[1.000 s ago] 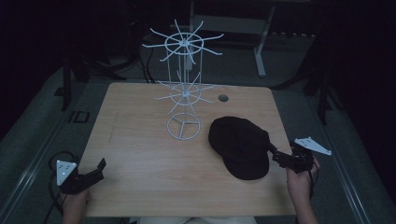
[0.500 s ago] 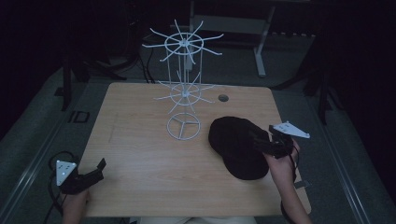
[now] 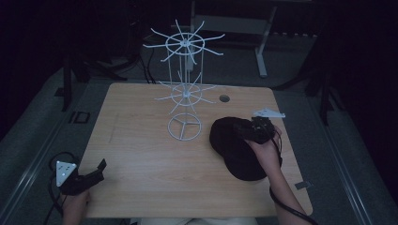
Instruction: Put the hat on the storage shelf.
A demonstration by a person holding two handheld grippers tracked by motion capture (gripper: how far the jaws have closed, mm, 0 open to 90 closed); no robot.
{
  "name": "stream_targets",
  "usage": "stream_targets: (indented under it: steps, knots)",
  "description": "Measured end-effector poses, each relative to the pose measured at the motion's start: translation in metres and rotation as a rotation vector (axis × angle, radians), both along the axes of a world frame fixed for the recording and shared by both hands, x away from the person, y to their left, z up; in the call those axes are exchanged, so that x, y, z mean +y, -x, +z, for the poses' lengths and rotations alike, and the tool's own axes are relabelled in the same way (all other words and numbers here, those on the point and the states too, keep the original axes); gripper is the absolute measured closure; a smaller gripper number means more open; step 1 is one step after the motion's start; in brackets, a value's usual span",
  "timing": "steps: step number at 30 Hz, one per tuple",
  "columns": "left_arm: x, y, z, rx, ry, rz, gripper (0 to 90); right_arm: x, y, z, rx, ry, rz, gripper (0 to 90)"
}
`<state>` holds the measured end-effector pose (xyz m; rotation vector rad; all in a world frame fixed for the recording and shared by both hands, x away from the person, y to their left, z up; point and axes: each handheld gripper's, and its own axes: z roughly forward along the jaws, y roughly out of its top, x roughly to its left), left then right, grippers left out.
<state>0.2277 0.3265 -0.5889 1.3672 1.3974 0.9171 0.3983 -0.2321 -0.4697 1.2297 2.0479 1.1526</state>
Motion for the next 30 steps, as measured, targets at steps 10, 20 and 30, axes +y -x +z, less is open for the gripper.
stream_targets:
  steps: [10, 20, 30]
  knots:
    - [0.000, 0.000, 0.000, 0.000, 0.001, -0.001, 1.5, 0.017, -0.030, -0.018, 0.094, 0.111, 0.012, 21.7]
    - [0.000, 0.000, 0.000, 0.000, 0.000, 0.001, 1.5, 0.019, -0.040, -0.037, 0.189, 0.207, 0.015, 50.4]
    - [0.000, 0.000, 0.000, 0.002, 0.001, 0.002, 1.4, 0.013, -0.028, -0.034, 0.174, 0.184, 0.067, 82.9]
